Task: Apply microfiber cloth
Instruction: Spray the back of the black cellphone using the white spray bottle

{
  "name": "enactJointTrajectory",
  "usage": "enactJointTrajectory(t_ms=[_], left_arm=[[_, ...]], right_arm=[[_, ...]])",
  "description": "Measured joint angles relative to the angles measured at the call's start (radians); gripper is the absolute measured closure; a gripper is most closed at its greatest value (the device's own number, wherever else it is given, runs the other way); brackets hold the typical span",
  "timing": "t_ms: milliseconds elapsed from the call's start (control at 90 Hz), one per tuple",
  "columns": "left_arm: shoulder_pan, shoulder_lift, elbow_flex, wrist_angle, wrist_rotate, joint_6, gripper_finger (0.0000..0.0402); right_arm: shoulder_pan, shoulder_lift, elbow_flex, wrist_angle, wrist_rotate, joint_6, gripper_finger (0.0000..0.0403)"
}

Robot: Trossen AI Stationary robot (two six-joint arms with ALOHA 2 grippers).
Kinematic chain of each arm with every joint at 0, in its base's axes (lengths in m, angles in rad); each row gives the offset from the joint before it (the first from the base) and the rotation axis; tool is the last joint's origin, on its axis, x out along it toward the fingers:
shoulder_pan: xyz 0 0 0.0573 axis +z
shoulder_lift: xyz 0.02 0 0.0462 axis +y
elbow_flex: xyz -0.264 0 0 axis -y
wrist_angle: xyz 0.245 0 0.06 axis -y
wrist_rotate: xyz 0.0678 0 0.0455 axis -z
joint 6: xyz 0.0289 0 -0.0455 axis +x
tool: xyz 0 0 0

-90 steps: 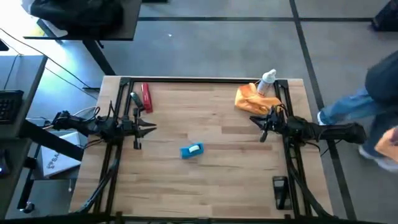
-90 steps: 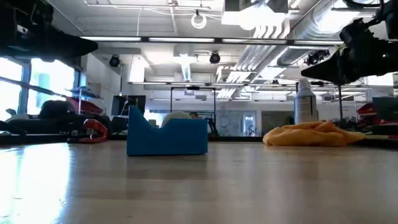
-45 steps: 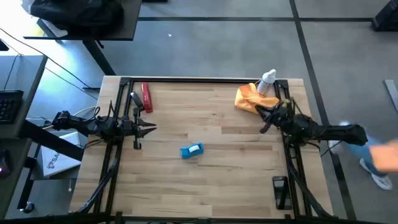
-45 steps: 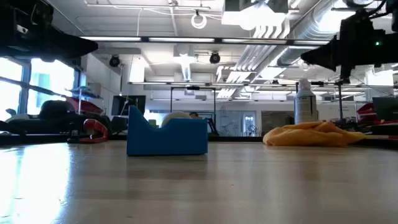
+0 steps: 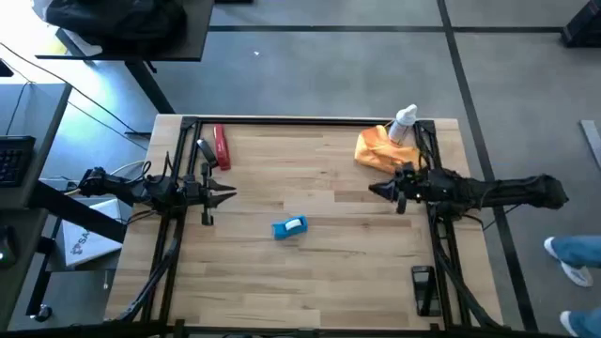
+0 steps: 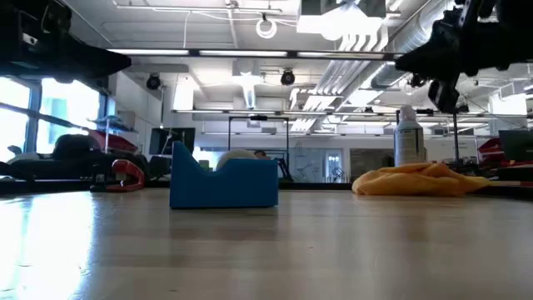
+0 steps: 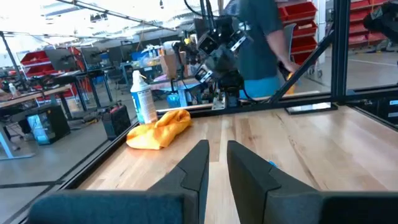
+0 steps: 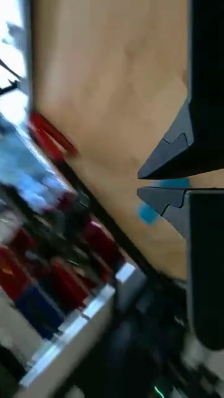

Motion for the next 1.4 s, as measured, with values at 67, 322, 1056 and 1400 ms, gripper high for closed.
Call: enactJointTrajectory(t_ms=[67,322,1056,1400], left_arm=[[0.000,0.000,0.000,0.000,0.000,0.000,0.0363],[0.000,0.000,0.000,0.000,0.000,0.000,0.0363],[0.000,0.000,0.000,0.000,0.000,0.000,0.0363],[0.000,0.000,0.000,0.000,0.000,0.000,0.0363]], right_arm=[[0.013,0.050,0.086,-0.097,-0.057,0.023,0.0403],[0.099,0.197,0.369,-0.561,-0.192,0.242,0.0403],[0.642,0.641,0.397,-0.668,-0.272,0.850,0.0403],[0.645,0.822,0.397,-0.575,-0.430,0.779,0.0403]])
